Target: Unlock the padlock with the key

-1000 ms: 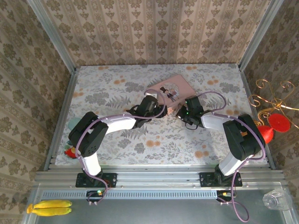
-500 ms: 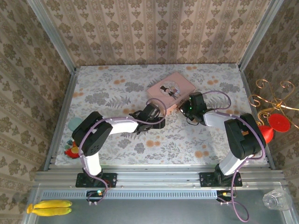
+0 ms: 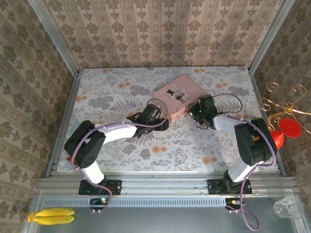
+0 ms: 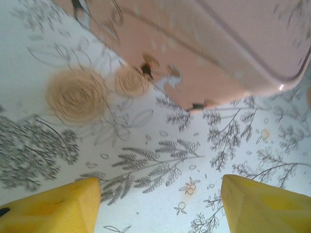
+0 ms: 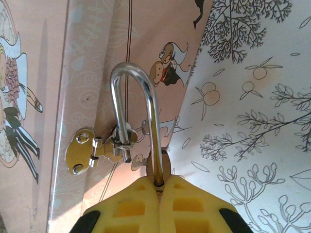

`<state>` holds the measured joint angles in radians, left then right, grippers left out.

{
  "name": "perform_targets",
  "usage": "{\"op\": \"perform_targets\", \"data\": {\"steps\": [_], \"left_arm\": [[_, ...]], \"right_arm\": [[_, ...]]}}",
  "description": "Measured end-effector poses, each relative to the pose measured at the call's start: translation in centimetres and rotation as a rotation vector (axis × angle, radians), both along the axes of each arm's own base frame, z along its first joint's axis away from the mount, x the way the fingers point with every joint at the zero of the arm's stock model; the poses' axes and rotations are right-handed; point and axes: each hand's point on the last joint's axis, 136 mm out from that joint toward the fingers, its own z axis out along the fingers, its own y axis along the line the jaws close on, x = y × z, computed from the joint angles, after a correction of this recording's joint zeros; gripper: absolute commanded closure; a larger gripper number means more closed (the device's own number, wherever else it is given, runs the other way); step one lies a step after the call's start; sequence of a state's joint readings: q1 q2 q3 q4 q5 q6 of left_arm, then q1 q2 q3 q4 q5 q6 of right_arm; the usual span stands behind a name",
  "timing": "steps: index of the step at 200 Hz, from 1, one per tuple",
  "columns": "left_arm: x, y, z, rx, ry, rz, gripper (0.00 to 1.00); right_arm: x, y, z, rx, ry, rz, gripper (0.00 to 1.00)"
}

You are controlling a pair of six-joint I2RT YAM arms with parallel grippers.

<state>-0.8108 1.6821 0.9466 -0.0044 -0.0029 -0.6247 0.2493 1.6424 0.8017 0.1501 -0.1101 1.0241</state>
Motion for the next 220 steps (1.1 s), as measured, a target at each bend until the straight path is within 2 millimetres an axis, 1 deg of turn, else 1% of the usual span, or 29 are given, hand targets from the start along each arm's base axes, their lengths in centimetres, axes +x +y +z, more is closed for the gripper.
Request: {"op": "perform_targets", "data": {"steps": [32,57,69,91,107,116,127,140,182,220], "left_arm": [[1.9,0.0,2.5,-0.013,-0.036,0.002,0.30],[3.5,-1.1,4.7,-0.021,-0.077,-0.014,0.29],[4.3,-1.6,5.3,-0.018,-0.087,-0.018,0.29],[5.6,-2.3,4.7,0.017,-0.073,-0.024,0.28],[6.4,-2.5,3.2,0.057,-0.042,-0.021,0.28],[6.5,-2.5,2.2,0.067,-0.020,-0.025,0.28],[6.9,-2.6,2.5,0.069,-0.027,-0.023,0.28],[6.9,-2.5,2.3,0.075,-0.023,-0.022,0.28],[6.9,-2.4,2.1,0.065,-0.033,-0.020,0.28],[6.9,-2.4,2.3,0.037,-0.044,-0.024,0.28]], "right_arm": [[0.0,-0.4,0.0,-0.022,0.004,0.015,1.00],[0.1,-0.4,0.2,-0.037,0.005,0.027,1.00],[0.3,-0.5,0.4,-0.038,0.003,0.027,1.00],[0.5,-0.6,0.5,-0.032,0.000,0.025,1.00],[0.5,-0.7,0.4,-0.025,0.004,0.023,1.00],[0.6,-0.8,0.3,-0.024,0.005,0.021,1.00],[0.6,-0.9,0.2,-0.021,0.008,0.020,1.00],[0.7,-1.3,0.2,-0.019,0.009,0.013,1.00],[1.1,-3.1,0.2,-0.020,0.009,-0.029,1.00],[1.1,-3.2,0.2,-0.023,0.007,-0.017,1.00]]}}
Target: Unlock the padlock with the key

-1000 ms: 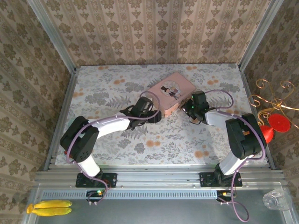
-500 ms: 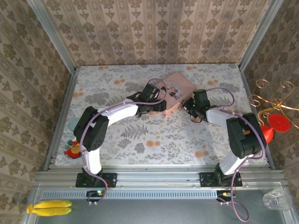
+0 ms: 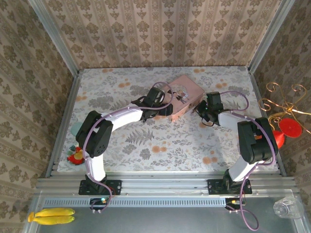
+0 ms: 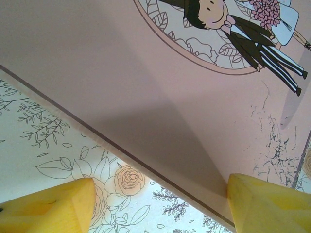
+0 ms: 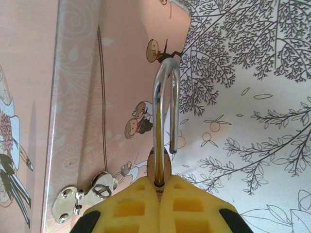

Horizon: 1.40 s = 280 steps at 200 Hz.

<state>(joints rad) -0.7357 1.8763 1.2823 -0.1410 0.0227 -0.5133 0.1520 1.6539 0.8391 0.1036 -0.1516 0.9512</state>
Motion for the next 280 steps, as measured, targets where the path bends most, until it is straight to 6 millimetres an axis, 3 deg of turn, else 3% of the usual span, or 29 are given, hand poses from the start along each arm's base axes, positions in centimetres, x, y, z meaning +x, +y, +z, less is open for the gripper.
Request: {"op": "perform_targets", "data": {"steps": [20,49,90,114,151,185,215,246,280], "left_arm": [[-0.4,0.5,0.2,-0.004,0.001,-0.002,0.28],[-1.9,2.6,0.3,0.025,0.007,0.001,0.27],[-4.5,6.6,3.1,0.003,-0.080,0.018,0.27],[-5.9,9.7,4.6,-0.028,-0.169,0.034,0.26],[-6.8,16.5,5.2,-0.031,-0.265,0.132,0.23],[-8.2,18.1,5.8,-0.032,-0.337,0.108,0.20],[-9.2,19.0,4.2,-0.029,-0.338,0.099,0.18],[-9.6,20.2,2.8,-0.035,-0.326,0.122,0.18],[-9.6,20.3,3.1,-0.057,-0.352,0.113,0.18]], "right_arm": [[-0.3,0.2,0.4,0.000,-0.002,0.019,1.00],[-1.1,0.8,2.4,-0.013,-0.047,0.067,1.00],[-4.8,3.6,5.2,-0.048,-0.105,0.220,1.00],[-7.6,5.9,6.2,-0.081,-0.125,0.339,1.00],[-11.4,9.1,7.1,-0.113,-0.157,0.507,1.00],[-14.3,12.1,6.7,-0.149,-0.156,0.644,1.00],[-16.6,14.5,5.9,-0.158,-0.155,0.737,1.00],[-18.8,17.3,3.8,-0.171,-0.122,0.834,1.00],[-20.5,19.5,0.9,-0.188,-0.057,0.905,1.00]]}}
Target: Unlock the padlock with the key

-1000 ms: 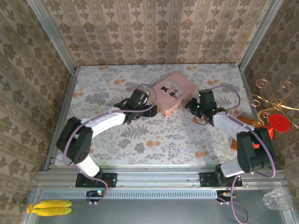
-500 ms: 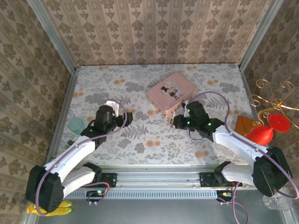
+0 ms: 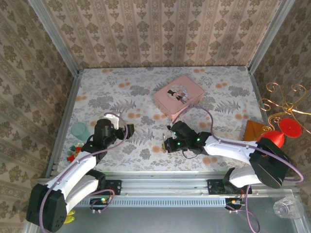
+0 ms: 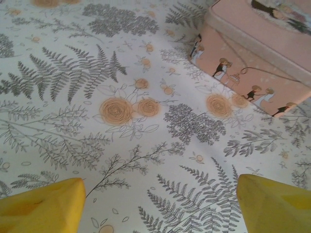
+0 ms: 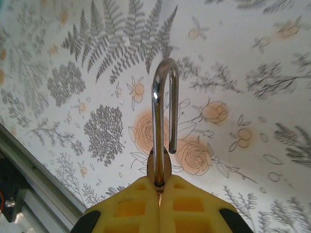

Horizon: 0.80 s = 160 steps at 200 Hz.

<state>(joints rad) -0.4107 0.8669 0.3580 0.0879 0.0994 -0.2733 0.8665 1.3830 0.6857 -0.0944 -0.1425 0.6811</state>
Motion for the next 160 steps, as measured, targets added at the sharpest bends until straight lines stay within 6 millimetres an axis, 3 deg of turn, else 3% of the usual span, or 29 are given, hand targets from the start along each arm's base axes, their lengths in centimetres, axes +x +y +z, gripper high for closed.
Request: {"op": "perform_targets", "data": {"steps": [36,80,160], "left_arm": [[-0.6,-0.2,-0.8,-0.012,-0.013,-0.027,0.17],[-0.6,-0.2,-0.8,-0.019,-0.024,-0.035,0.14],[-0.4,-0.4,-0.4,-0.031,-0.044,-0.043,0.14]], "right_arm": [[-0.9,1.4,-2.3,-0.040,0.049,0.028,1.00],[-1.3,3.1,-2.5,-0.032,0.058,0.046,1.00],[-0.6,1.7,-3.1,-0.102,0.034,-0.019,0.90]]}}
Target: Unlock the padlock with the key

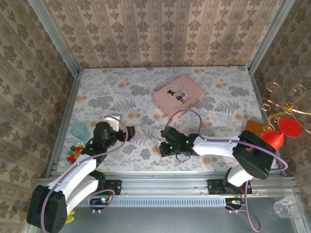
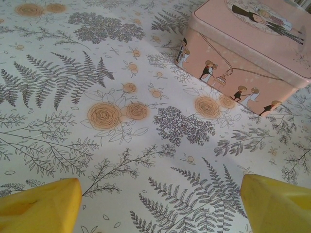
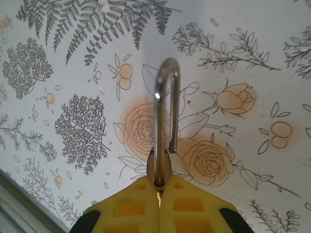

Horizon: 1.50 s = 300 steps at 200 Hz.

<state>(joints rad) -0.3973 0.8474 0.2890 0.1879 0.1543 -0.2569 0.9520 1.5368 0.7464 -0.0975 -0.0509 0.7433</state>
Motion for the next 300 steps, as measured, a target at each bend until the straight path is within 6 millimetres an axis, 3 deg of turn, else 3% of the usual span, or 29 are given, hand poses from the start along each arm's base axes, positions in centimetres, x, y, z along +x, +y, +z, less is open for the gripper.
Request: {"op": "perform_targets", "data": {"steps": [45,74,87,142,169,202,219,237,247,267,300], "left_arm": [[0.0,0.1,0.0,0.001,0.000,0.002,0.11],[0.1,0.4,-0.1,0.010,-0.002,0.020,0.11],[0.2,0.5,-0.2,0.013,-0.003,0.025,0.00],[0.4,0.9,-0.3,0.018,-0.001,0.050,0.00],[0.5,0.9,-0.3,-0.006,0.011,0.062,0.00],[0.8,0.7,-0.9,-0.018,0.045,0.075,0.00],[1.4,0.7,0.0,-0.019,0.034,0.088,0.00],[2.4,1.0,1.9,-0.018,-0.003,0.121,0.00],[3.1,1.2,3.1,-0.017,-0.030,0.147,0.00],[4.2,2.1,5.2,-0.017,-0.094,0.211,0.00],[5.4,4.2,6.3,0.029,-0.229,0.324,0.00]], "right_arm": [[0.2,-1.3,0.1,-0.051,-0.021,-0.025,0.72],[0.4,-2.0,1.0,-0.063,-0.051,-0.039,0.68],[0.5,-2.3,1.5,-0.070,-0.068,-0.045,0.66],[0.8,-4.2,3.9,-0.112,-0.152,-0.042,0.63],[1.5,-4.9,6.4,-0.134,-0.221,-0.040,0.60],[3.6,-5.5,12.0,-0.152,-0.388,-0.053,0.56],[4.7,-6.3,14.8,-0.172,-0.495,-0.077,0.53],[5.6,-7.9,17.0,-0.233,-0.620,-0.098,0.32],[6.1,-8.9,17.8,-0.269,-0.686,-0.117,0.29],[6.7,-10.7,18.6,-0.366,-0.806,-0.118,0.26],[7.1,-13.3,17.8,-0.498,-0.940,-0.093,0.25]]}}
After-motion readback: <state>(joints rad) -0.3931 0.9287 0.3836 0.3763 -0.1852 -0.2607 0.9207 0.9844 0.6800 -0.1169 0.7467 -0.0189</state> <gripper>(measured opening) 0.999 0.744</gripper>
